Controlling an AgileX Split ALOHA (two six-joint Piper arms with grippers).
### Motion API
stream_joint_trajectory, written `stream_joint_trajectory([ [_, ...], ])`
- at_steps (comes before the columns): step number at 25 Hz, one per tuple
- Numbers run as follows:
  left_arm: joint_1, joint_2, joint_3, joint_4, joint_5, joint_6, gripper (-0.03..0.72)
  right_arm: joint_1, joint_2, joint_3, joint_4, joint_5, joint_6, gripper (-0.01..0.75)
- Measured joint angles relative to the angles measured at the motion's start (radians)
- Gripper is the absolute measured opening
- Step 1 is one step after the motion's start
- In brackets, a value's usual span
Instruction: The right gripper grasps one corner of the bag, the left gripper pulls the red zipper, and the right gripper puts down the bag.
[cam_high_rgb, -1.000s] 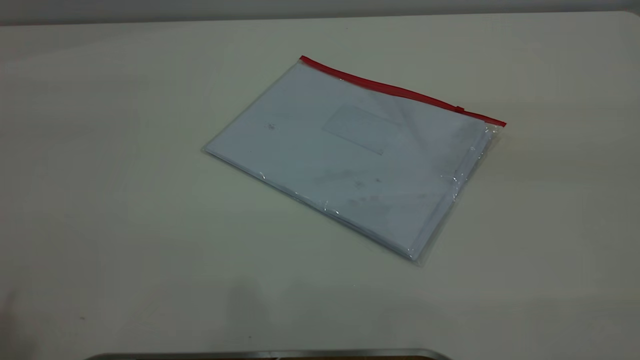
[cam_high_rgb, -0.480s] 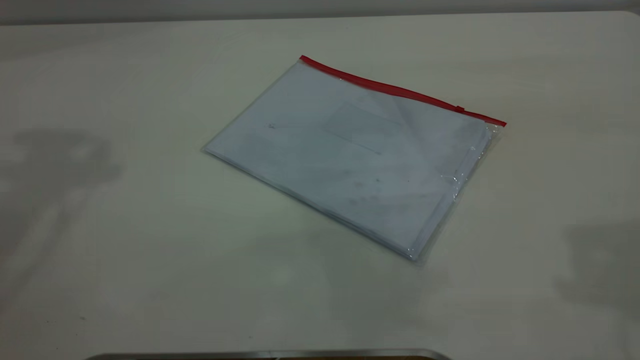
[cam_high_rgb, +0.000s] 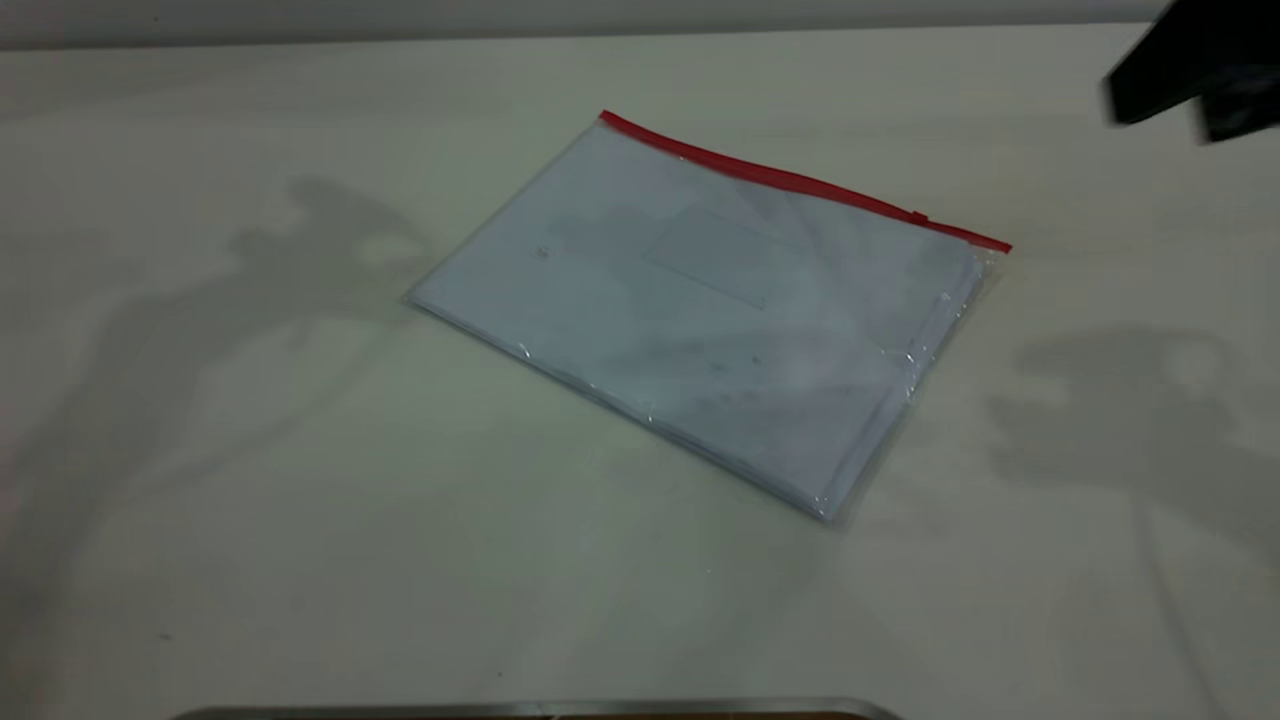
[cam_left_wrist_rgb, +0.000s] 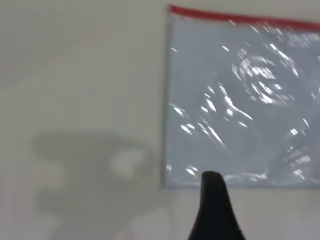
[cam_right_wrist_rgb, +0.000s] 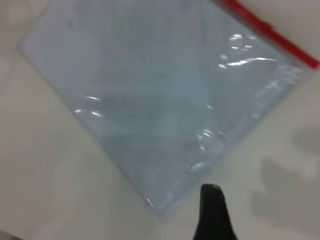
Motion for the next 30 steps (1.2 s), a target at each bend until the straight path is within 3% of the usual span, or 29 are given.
stream_joint_trajectory([
  [3,-0.014,0.032,-0.001,-0.005,0.027,0.017,0.582,0.0,0.141,-0.056,0.162,0.048,-0.192,0.57],
  [8,-0.017,0.043,-0.001,-0.006,0.074,0.017,0.582,0.0,0.351,-0.143,0.302,0.108,-0.355,0.57],
  [19,-0.017,0.043,-0.002,-0.009,0.085,0.017,0.582,-0.116,0.638,-0.335,0.339,0.244,-0.433,0.57],
  [30,-0.017,0.043,-0.002,-0.048,0.085,0.015,0.582,-0.148,0.761,-0.404,0.345,0.232,-0.481,0.633],
])
